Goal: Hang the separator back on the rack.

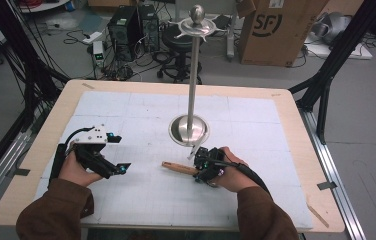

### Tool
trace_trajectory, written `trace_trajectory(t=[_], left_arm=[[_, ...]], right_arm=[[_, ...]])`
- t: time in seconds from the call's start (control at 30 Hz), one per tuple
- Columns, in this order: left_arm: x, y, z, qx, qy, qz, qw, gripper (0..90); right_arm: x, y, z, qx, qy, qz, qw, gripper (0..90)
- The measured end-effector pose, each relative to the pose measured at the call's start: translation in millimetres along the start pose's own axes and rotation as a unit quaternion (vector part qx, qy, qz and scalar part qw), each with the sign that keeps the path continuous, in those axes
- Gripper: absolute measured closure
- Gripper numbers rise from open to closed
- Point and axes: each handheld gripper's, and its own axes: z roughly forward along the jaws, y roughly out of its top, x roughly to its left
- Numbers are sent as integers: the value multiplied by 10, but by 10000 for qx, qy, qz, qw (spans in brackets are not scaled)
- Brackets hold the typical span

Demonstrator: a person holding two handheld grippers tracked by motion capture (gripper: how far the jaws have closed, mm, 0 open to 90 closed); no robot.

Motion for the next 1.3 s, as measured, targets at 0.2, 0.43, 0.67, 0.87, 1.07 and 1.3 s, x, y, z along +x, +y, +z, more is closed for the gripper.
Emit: trace_trajectory(t=[0.2,0.43,0.67,0.87,1.07,1.3], left_arm=[[-1,0,-3,-10,9,1,10000,16],[-4,0,2,-3,4,-5,10000,16],[-12,1,6,1,11,-2,10000,16],[-10,1,-3,11,3,19,10000,16],[-2,-2,-7,-8,8,-3,10000,16],[-2,-1,-9,-12,-7,-37,10000,16]], right_arm=[[10,59,20,250,-70,-120,9996,619],[3,81,35,331,-34,-37,9994,637],[-10,84,35,356,28,31,9994,674],[-4,91,32,387,15,63,9992,688],[10,88,21,354,-52,18,9994,690],[25,57,-68,21,-116,23,9999,690]])
